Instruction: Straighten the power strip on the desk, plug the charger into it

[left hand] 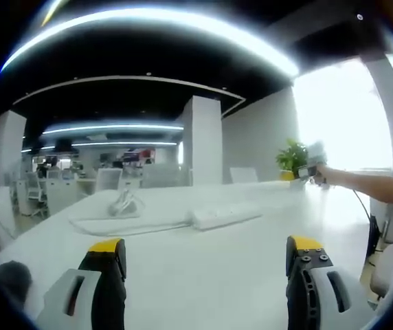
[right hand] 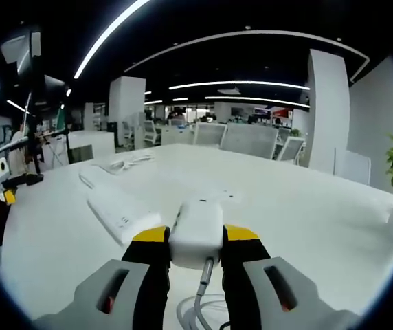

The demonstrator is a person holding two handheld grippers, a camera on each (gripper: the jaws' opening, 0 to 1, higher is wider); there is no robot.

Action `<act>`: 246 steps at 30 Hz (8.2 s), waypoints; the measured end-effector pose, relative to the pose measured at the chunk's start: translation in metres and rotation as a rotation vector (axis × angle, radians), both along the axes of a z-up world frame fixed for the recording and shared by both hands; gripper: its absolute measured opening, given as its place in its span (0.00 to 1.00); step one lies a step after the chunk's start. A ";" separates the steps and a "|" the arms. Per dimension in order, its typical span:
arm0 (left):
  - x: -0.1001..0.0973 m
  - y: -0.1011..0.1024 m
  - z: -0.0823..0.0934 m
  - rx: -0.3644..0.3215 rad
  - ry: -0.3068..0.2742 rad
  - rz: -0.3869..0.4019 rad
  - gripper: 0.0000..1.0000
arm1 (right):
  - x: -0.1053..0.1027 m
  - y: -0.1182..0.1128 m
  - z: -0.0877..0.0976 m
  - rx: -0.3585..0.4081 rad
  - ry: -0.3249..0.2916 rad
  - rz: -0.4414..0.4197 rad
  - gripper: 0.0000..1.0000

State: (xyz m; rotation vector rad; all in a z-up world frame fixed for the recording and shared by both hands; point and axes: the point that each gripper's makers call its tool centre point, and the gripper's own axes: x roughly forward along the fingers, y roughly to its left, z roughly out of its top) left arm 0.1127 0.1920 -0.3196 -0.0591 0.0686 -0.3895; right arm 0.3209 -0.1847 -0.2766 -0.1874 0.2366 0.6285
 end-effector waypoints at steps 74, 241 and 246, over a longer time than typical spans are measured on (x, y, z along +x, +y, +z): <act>-0.004 -0.002 0.001 0.014 -0.008 -0.009 0.99 | -0.021 0.097 0.005 -0.033 0.004 0.198 0.27; -0.009 0.002 -0.011 0.005 0.013 -0.004 0.99 | -0.021 0.128 -0.064 -1.523 0.339 0.535 0.27; -0.009 0.002 -0.012 0.004 0.015 -0.006 0.99 | -0.021 0.128 -0.065 -1.539 0.339 0.535 0.27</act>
